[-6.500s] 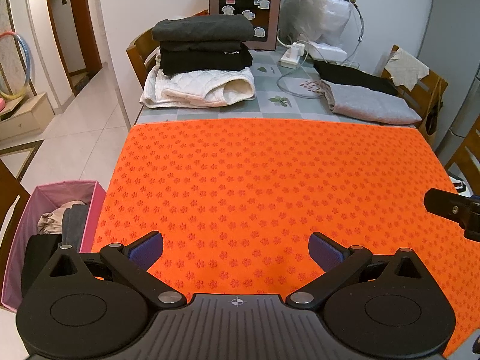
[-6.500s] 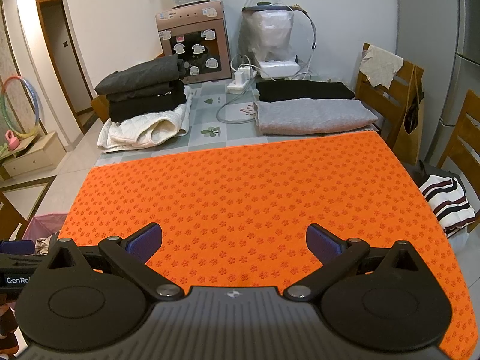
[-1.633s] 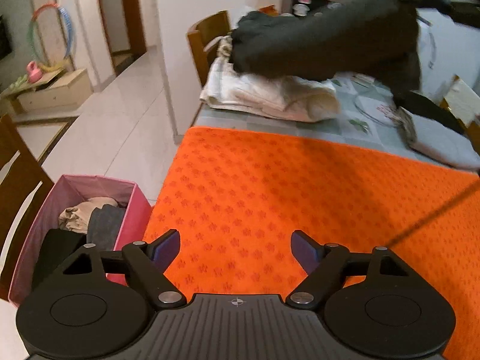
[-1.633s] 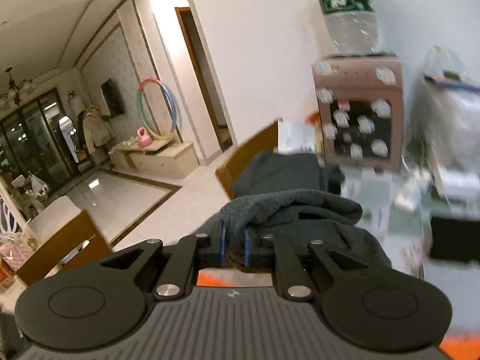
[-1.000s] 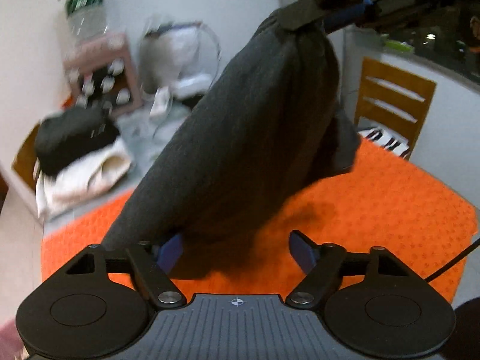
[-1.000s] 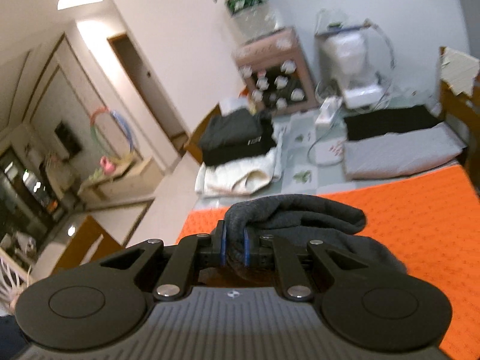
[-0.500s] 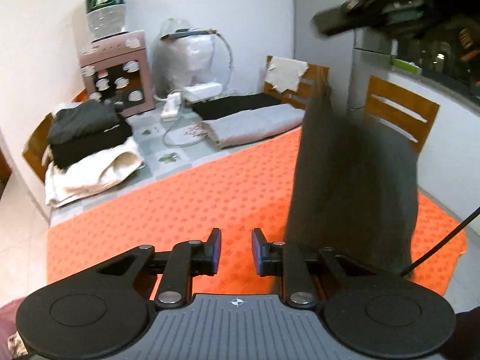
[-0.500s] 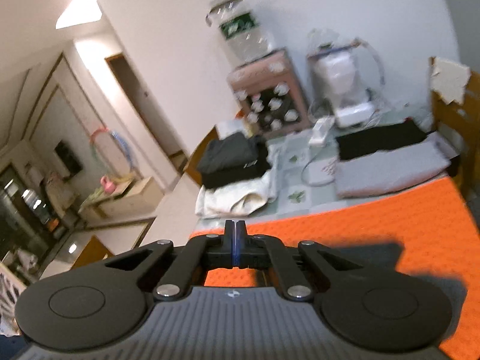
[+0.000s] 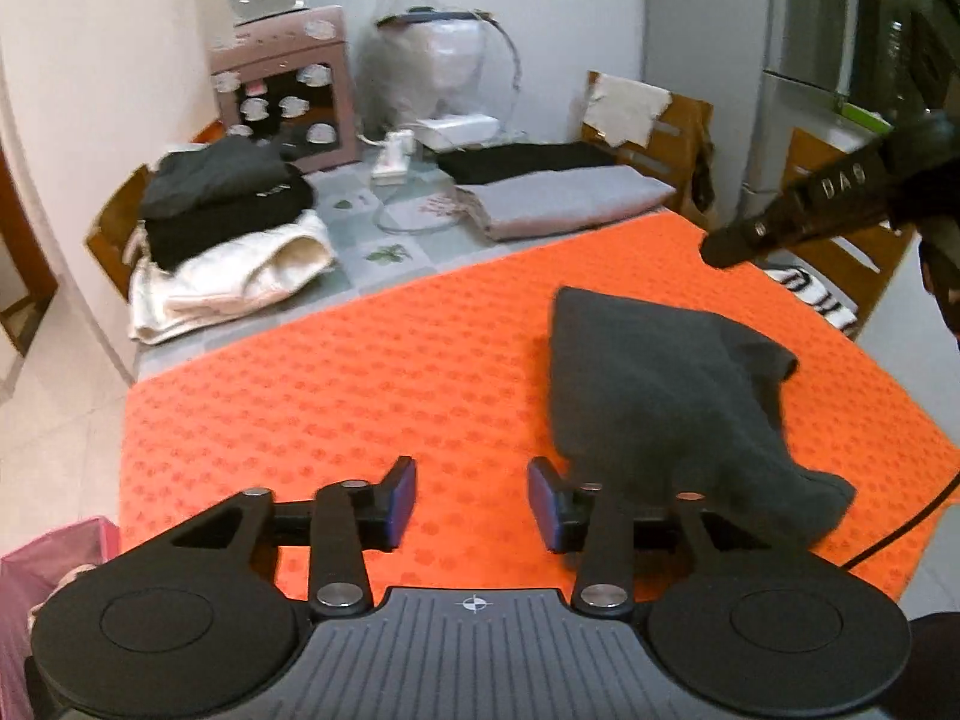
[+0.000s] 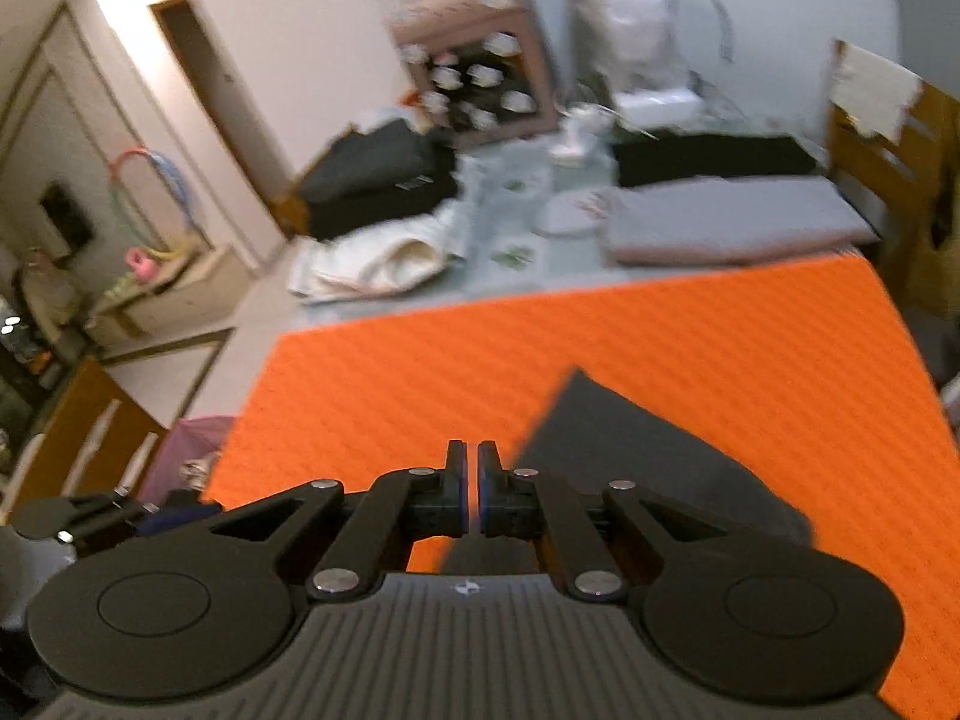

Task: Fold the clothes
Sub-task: 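Carry the grey garment with the right gripper and lay it on the mat, then grasp the garment edge with the left gripper while the right gripper grasps beside it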

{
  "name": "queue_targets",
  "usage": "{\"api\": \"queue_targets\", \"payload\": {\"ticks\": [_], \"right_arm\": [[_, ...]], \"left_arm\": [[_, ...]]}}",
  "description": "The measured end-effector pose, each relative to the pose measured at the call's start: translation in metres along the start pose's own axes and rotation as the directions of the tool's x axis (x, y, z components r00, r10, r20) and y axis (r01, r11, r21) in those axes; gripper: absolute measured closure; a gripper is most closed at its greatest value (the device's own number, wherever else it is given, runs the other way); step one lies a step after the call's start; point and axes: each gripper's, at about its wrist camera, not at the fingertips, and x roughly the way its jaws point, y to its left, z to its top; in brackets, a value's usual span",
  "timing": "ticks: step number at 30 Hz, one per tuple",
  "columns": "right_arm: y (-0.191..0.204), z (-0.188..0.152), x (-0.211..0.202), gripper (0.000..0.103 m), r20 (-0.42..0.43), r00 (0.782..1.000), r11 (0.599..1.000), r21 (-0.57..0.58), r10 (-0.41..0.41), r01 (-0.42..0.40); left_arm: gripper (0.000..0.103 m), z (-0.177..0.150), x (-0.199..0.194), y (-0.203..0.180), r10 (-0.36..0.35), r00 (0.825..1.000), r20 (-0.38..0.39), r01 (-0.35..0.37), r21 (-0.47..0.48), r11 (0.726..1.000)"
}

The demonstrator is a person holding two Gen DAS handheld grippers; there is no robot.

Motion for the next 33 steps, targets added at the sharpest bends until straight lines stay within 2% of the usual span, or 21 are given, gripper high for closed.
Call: {"api": "queue_targets", "payload": {"ticks": [7,13,21,25,29,33], "right_arm": [[-0.057,-0.042,-0.024,0.094,-0.044,0.991,0.989,0.078,-0.124,0.127],[-0.108,-0.067,-0.046,0.086,-0.086,0.982,0.976,0.123,-0.167,0.177],[-0.164,-0.081,-0.065,0.074,-0.14,0.978,0.98,0.109,-0.153,0.169],[-0.186,-0.08,-0.071,0.071,-0.157,0.977,0.983,0.085,-0.145,0.16],[-0.205,-0.08,-0.074,0.07,-0.164,0.977,0.987,0.064,-0.133,0.145],[-0.217,-0.08,-0.076,0.069,-0.162,0.979,0.991,0.035,-0.124,0.132]], "left_arm": [[0.027,0.001,0.018,-0.057,-0.098,0.995,-0.025,0.1,0.089,0.991],[0.024,0.006,0.044,-0.114,-0.157,0.985,-0.063,0.164,0.127,0.978],[0.024,-0.001,0.091,-0.192,-0.173,0.971,-0.166,0.197,0.141,0.97],[0.024,-0.003,0.115,-0.217,-0.107,0.974,-0.198,0.134,0.128,0.983],[0.026,0.003,0.133,-0.228,-0.011,0.989,-0.144,0.027,0.11,0.994],[0.036,0.009,0.151,-0.239,0.076,0.993,-0.092,-0.064,0.125,0.99]]}}
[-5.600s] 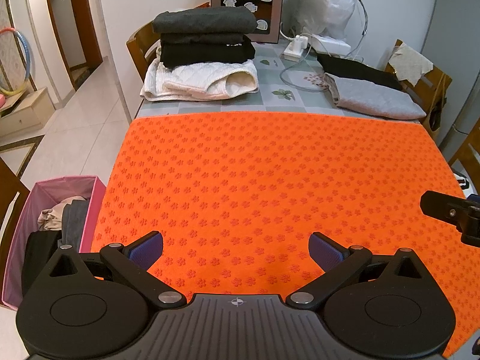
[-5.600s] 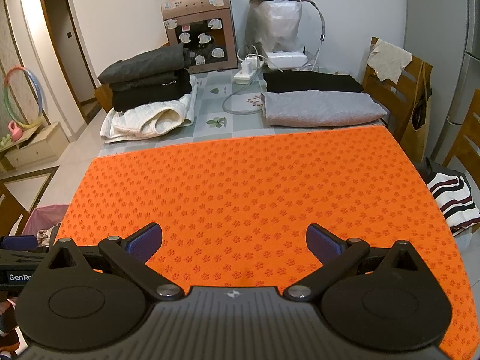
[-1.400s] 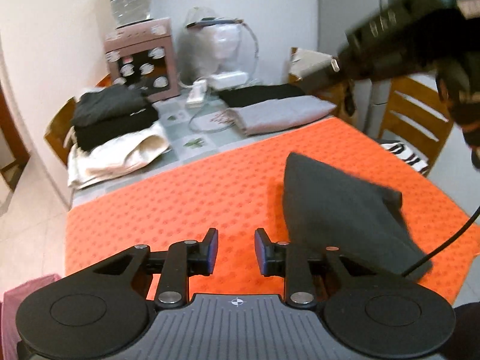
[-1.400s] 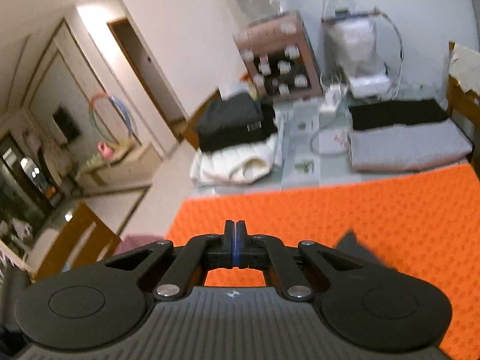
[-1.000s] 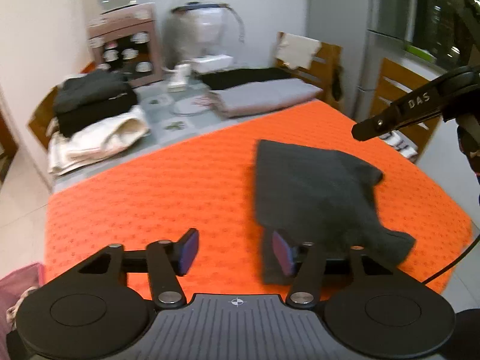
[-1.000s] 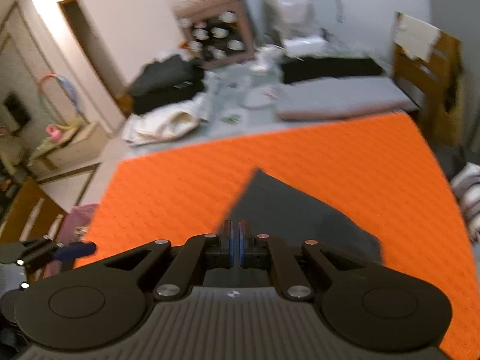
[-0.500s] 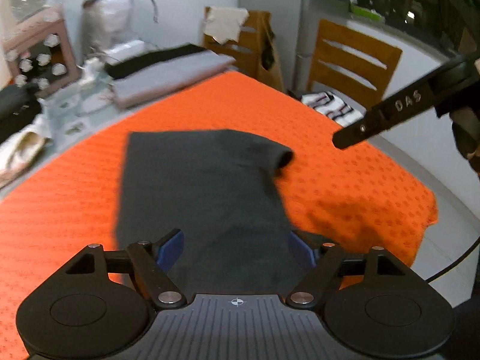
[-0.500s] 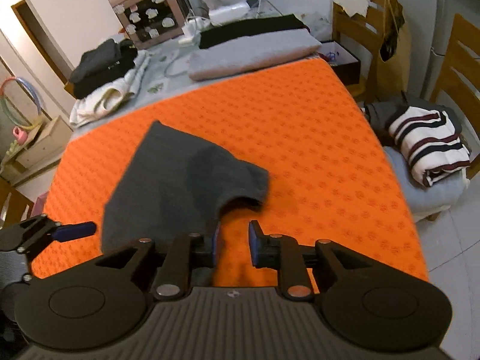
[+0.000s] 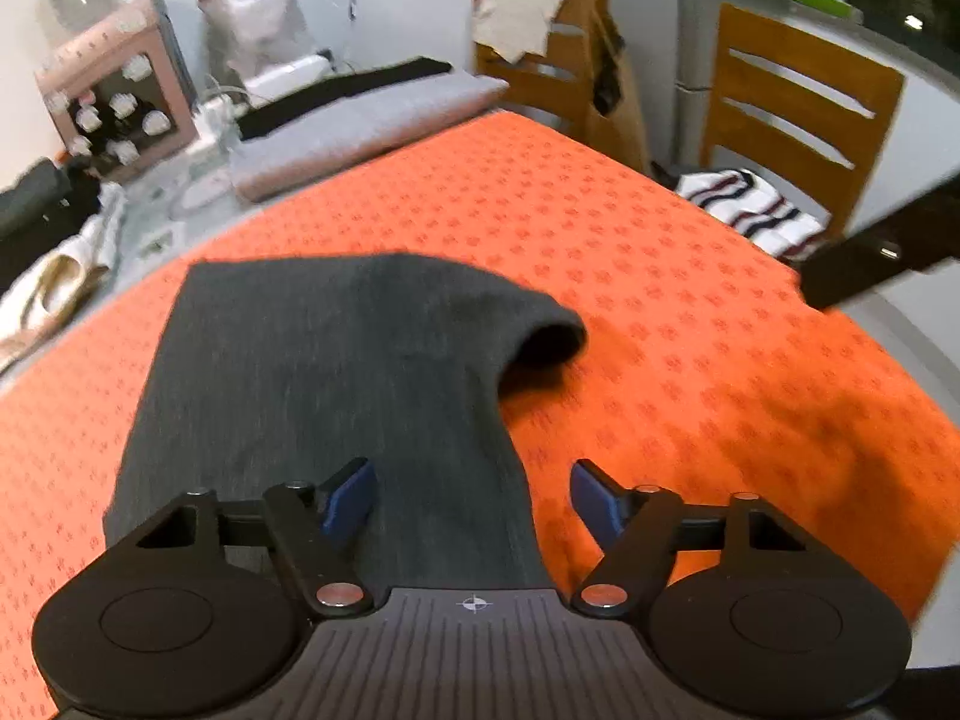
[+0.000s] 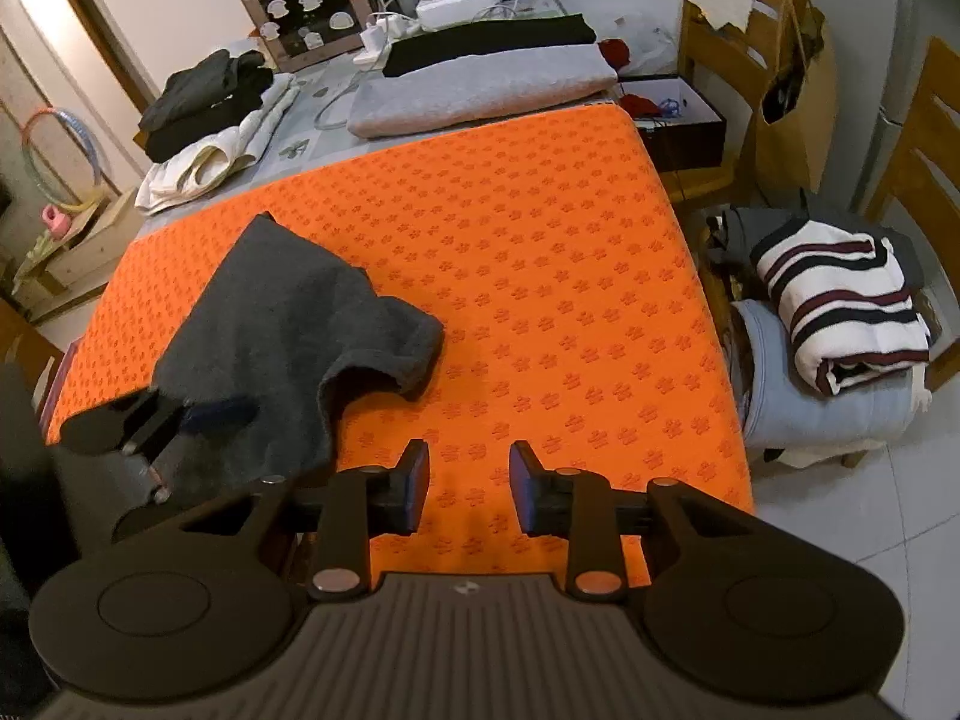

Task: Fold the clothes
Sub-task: 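Grasp the garment edge with the left gripper while the right gripper grasps beside it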

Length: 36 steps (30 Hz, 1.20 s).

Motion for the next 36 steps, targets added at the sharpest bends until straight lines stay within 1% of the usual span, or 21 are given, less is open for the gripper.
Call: {"api": "queue_targets", "payload": {"ticks": [2,5,7,9,11,15,17,18,20,22,23,26,30,34,35,36], "right_arm": [[-0.003,0.0,0.0,0.068,0.001,1.0,1.0,-0.011,0.004,-0.004],[-0.006,0.003,0.001,0.068,0.001,1.0,1.0,-0.024,0.012,-0.012],[-0.007,0.006,0.003,0.066,-0.002,1.0,0.999,-0.034,0.023,-0.023],[-0.005,0.009,0.006,0.061,-0.006,0.999,0.998,-0.054,0.039,-0.04],[0.003,0.012,0.012,0.058,-0.011,0.998,0.994,-0.098,0.057,-0.058],[0.031,0.021,0.027,0.048,0.0,0.995,0.969,-0.228,0.099,-0.097],[0.047,0.026,0.037,0.047,0.004,0.993,0.949,-0.293,0.118,-0.112],[0.056,0.029,0.043,0.049,0.008,0.992,0.936,-0.332,0.122,-0.113],[0.071,0.033,0.054,0.049,0.023,0.993,0.91,-0.403,0.115,-0.096],[0.082,0.037,0.063,0.048,0.024,0.993,0.891,-0.446,0.112,-0.09],[0.088,0.04,0.067,0.048,0.024,0.993,0.883,-0.46,0.119,-0.095],[0.103,0.046,0.07,0.048,0.023,0.984,0.863,-0.486,0.174,-0.141],[0.123,0.048,0.074,0.048,0.018,0.976,0.832,-0.526,0.215,-0.174],[0.143,0.049,0.075,0.044,0.023,0.971,0.806,-0.563,0.238,-0.184],[0.148,0.05,0.075,0.044,0.031,0.971,0.802,-0.571,0.237,-0.178],[0.15,0.05,0.076,0.045,0.049,0.974,0.806,-0.571,0.221,-0.154]], "left_arm": [[0.041,0.005,0.007,-0.006,0.034,0.999,0.024,-0.035,0.028,0.999],[0.06,0.011,0.015,-0.011,0.074,0.996,0.047,-0.078,0.086,0.993],[0.089,0.015,0.016,-0.01,0.102,0.993,0.058,-0.107,0.093,0.99],[0.096,0.019,0.012,-0.004,0.113,0.991,0.07,-0.118,0.076,0.99],[0.097,0.023,0.001,0.005,0.094,0.991,0.092,-0.099,0.055,0.994],[0.097,0.033,-0.024,0.019,0.037,0.99,0.133,-0.041,0.031,0.999],[0.098,0.037,-0.035,0.023,0.027,0.989,0.148,-0.03,0.02,0.999],[0.098,0.039,-0.04,0.026,0.027,0.988,0.154,-0.03,0.011,1.0],[0.098,0.041,-0.048,0.034,0.028,0.988,0.154,-0.026,-0.019,0.999],[0.098,0.042,-0.055,0.044,0.028,0.988,0.15,-0.02,-0.053,0.998],[0.098,0.043,-0.059,0.048,0.029,0.988,0.149,-0.02,-0.065,0.998],[0.098,0.04,-0.07,0.062,0.029,0.987,0.157,-0.014,-0.096,0.995],[0.098,0.037,-0.082,0.078,0.009,0.988,0.155,0.012,-0.133,0.991],[0.098,0.033,-0.093,0.09,0.001,0.986,0.165,0.027,-0.167,0.986],[0.098,0.032,-0.096,0.093,0.002,0.986,0.167,0.028,-0.178,0.984],[0.098,0.031,-0.097,0.096,0.01,0.986,0.166,0.022,-0.186,0.982]]}}
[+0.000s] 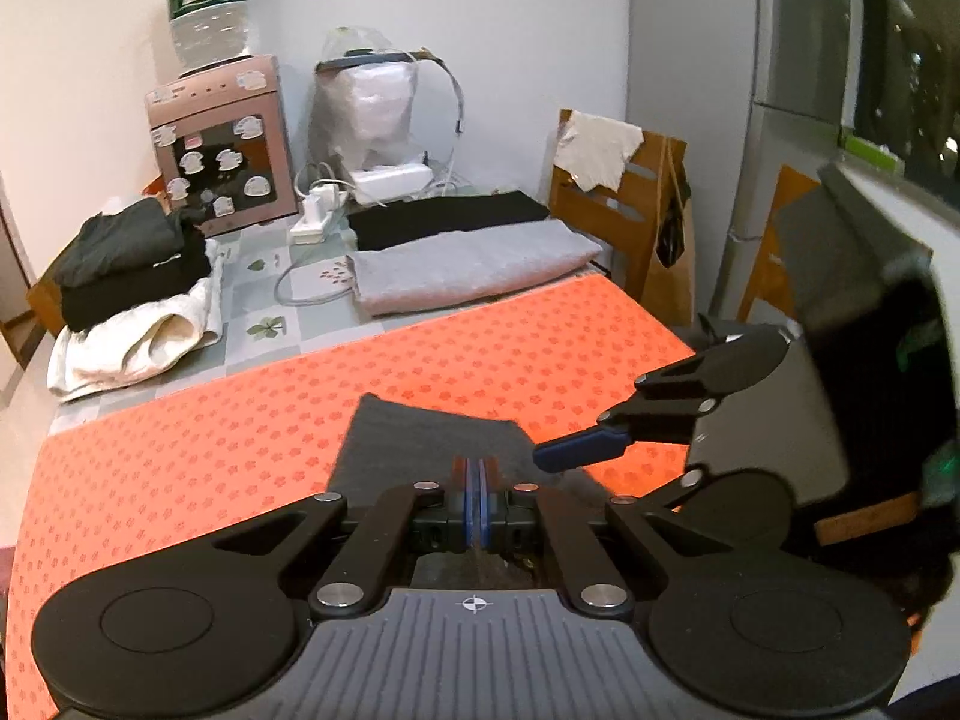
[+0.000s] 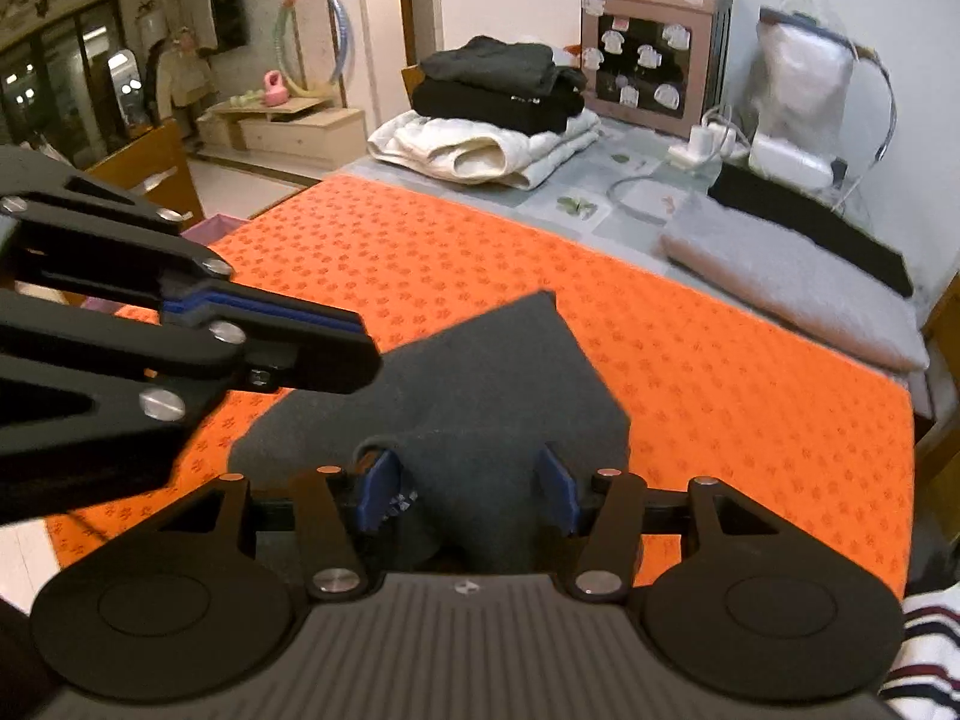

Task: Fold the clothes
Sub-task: 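Grasp the garment edge with the left gripper while the right gripper grasps beside it, then lift the garment with both grippers and shake it open in the air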

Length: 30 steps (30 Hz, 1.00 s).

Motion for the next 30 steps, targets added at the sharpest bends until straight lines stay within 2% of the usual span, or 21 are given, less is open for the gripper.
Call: {"api": "queue_targets", "payload": {"ticks": [1,3,8,9,11,14,15,19,25,26,27,28,29,30], "right_arm": [[0.001,0.001,0.001,0.046,0.005,1.0,1.0,-0.001,-0.026,0.026],[0.002,0.003,0.005,0.054,-0.008,0.997,0.997,0.005,-0.076,0.076],[-0.012,-0.012,0.007,0.055,-0.058,0.991,0.992,0.02,-0.121,0.122],[-0.015,-0.016,0.006,0.055,-0.067,0.99,0.992,0.024,-0.125,0.127],[-0.019,-0.024,0.004,0.055,-0.084,0.989,0.991,0.029,-0.124,0.127],[-0.021,-0.033,0.005,0.054,-0.1,0.988,0.992,0.032,-0.118,0.121],[-0.022,-0.036,0.006,0.053,-0.102,0.988,0.993,0.034,-0.112,0.116],[-0.021,-0.042,0.012,0.053,-0.095,0.991,0.995,0.024,-0.091,0.094],[-0.025,-0.028,0.005,0.054,0.005,0.999,0.999,0.016,-0.036,0.036],[-0.026,-0.026,0.004,0.061,0.017,1.0,1.0,0.01,-0.015,0.015],[-0.028,-0.023,0.003,0.08,0.028,1.0,1.0,0.003,0.007,-0.007],[-0.028,-0.02,0.003,0.09,0.025,0.999,1.0,-0.002,0.029,-0.029],[-0.029,-0.017,0.004,0.098,0.022,0.998,0.999,-0.006,0.052,-0.052],[-0.029,-0.015,0.003,0.098,0.025,0.998,0.998,-0.013,0.065,-0.065]], "left_arm": [[0.098,-0.001,-0.001,0.003,0.009,1.0,0.0,-0.009,-0.007,1.0],[0.098,-0.005,-0.001,0.007,0.023,1.0,-0.01,-0.023,-0.009,1.0],[0.095,-0.018,0.001,0.011,0.007,0.999,-0.053,-0.008,-0.015,1.0],[0.088,-0.022,0.002,0.011,-0.002,0.998,-0.061,0.001,-0.02,1.0],[0.081,-0.028,0.003,0.008,-0.022,0.997,-0.074,0.02,-0.028,0.999],[0.061,-0.04,0.007,0.0,-0.052,0.994,-0.096,0.05,-0.023,0.998],[0.052,-0.043,0.008,-0.003,-0.062,0.993,-0.103,0.061,-0.02,0.998],[0.036,-0.058,0.013,-0.018,-0.094,0.988,-0.125,0.094,-0.005,0.996],[0.034,-0.066,0.03,-0.037,-0.05,0.989,-0.139,0.045,-0.042,0.998],[0.034,-0.066,0.033,-0.04,-0.035,0.99,-0.137,0.028,-0.052,0.998],[0.034,-0.066,0.037,-0.042,-0.013,0.991,-0.133,0.004,-0.068,0.998],[0.034,-0.065,0.041,-0.044,0.013,0.991,-0.13,-0.024,-0.089,0.996],[0.034,-0.064,0.045,-0.045,0.042,0.991,-0.127,-0.057,-0.113,0.992],[0.034,-0.063,0.049,-0.045,0.073,0.989,-0.126,-0.09,-0.137,0.986]]}}
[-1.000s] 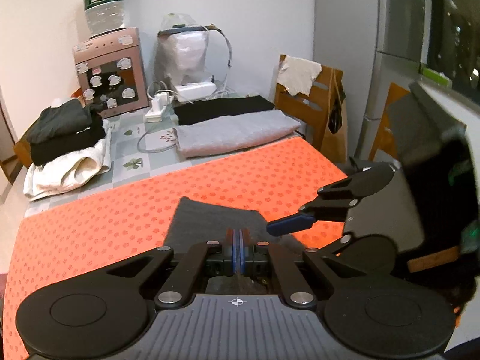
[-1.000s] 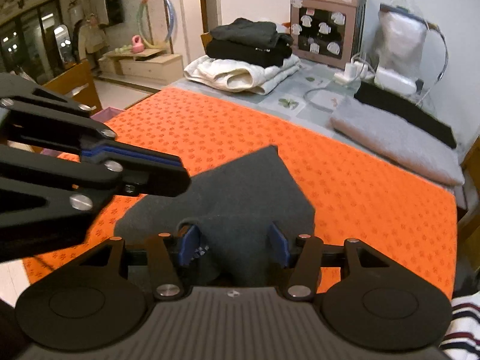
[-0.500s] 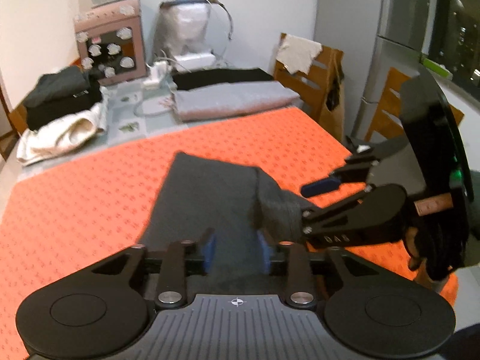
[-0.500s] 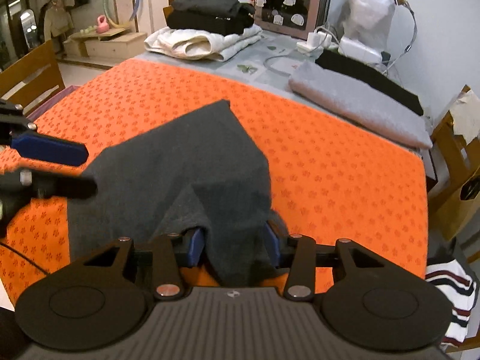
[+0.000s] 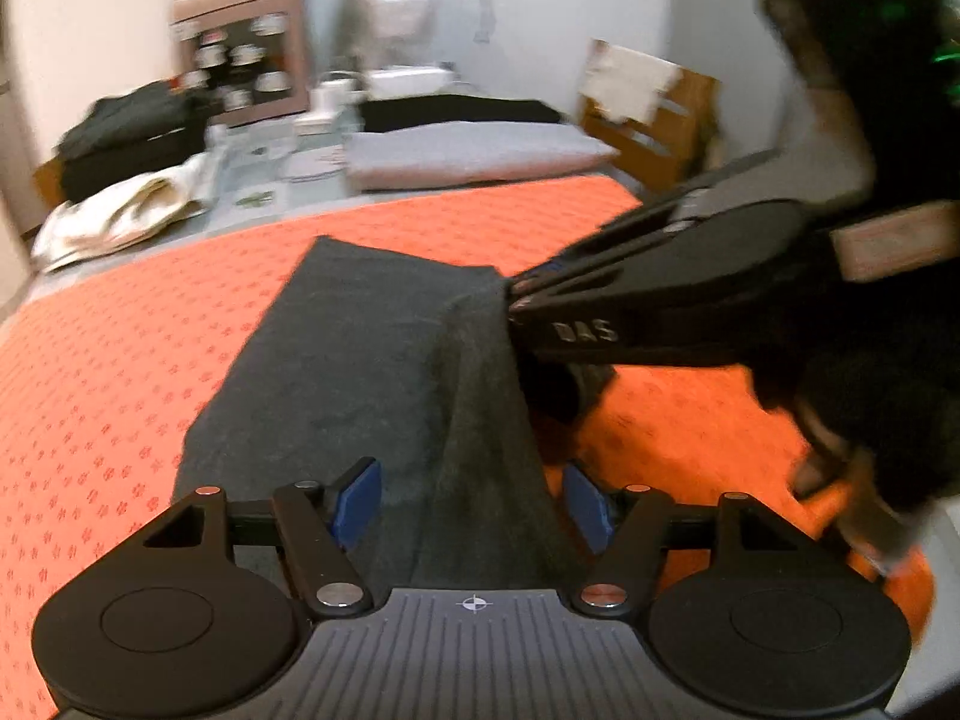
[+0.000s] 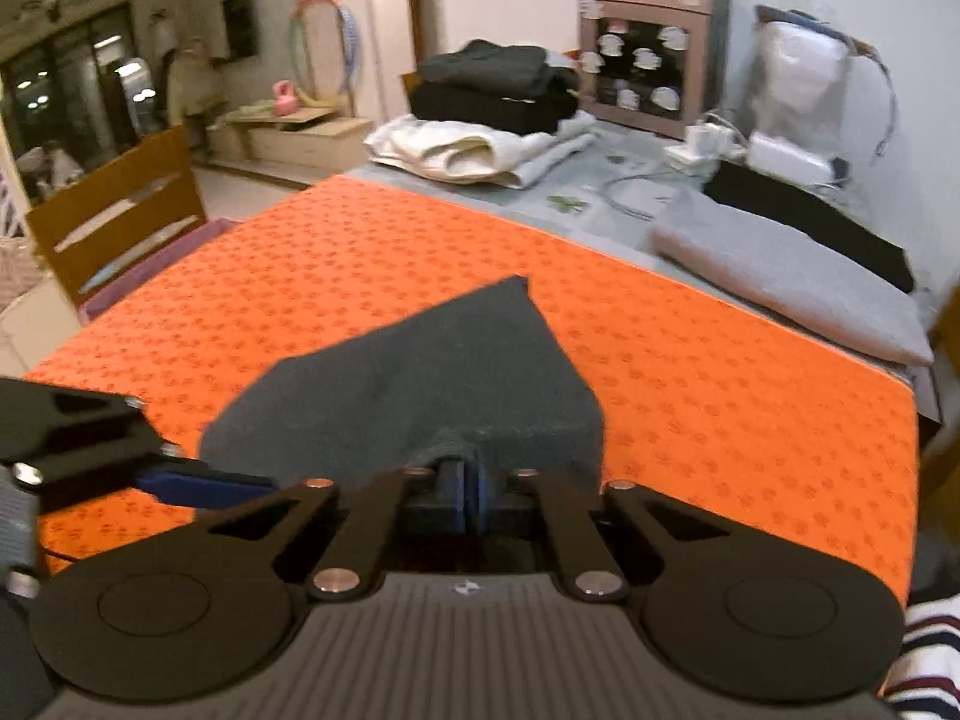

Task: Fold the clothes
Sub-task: 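Lift the garment with both grippers and shake it open in the air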

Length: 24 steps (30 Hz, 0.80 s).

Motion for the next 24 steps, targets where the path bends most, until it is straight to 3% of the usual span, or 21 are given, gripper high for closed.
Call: {"api": "queue_targets", "payload": {"ticks": [3,5,10,14,19,22,24], "right_arm": [[0.002,0.011,-0.006,0.099,0.029,0.999,0.999,-0.031,0.019,-0.018],[0.003,0.018,-0.012,0.099,0.05,0.999,0.999,-0.032,0.021,-0.02],[0.001,0.032,-0.028,0.1,0.103,0.995,1.0,-0.009,-0.003,0.004],[0.002,0.036,-0.032,0.1,0.115,0.993,0.999,0.006,-0.041,0.041],[0.005,0.024,-0.016,0.099,0.073,0.989,0.992,0.041,-0.126,0.123],[0.006,0.015,-0.004,0.093,0.038,0.985,0.984,0.058,-0.168,0.166],[0.005,0.008,0.005,0.092,0.008,0.98,0.978,0.057,-0.2,0.199]], "left_arm": [[0.035,0.006,0.006,0.003,0.119,0.993,0.02,-0.117,-0.096,0.988],[0.045,0.01,0.005,0.01,0.198,0.98,0.028,-0.192,-0.145,0.971],[0.048,0.014,-0.007,0.028,0.365,0.93,0.046,-0.351,-0.192,0.917],[0.047,0.017,-0.028,0.033,0.47,0.879,0.079,-0.456,-0.146,0.878],[0.047,0.015,-0.035,0.049,0.547,0.837,0.017,-0.54,-0.129,0.832],[0.048,0.011,-0.039,0.06,0.57,0.822,-0.003,-0.565,-0.131,0.814],[0.047,0.008,-0.042,0.067,0.572,0.82,-0.016,-0.569,-0.129,0.812]]}}
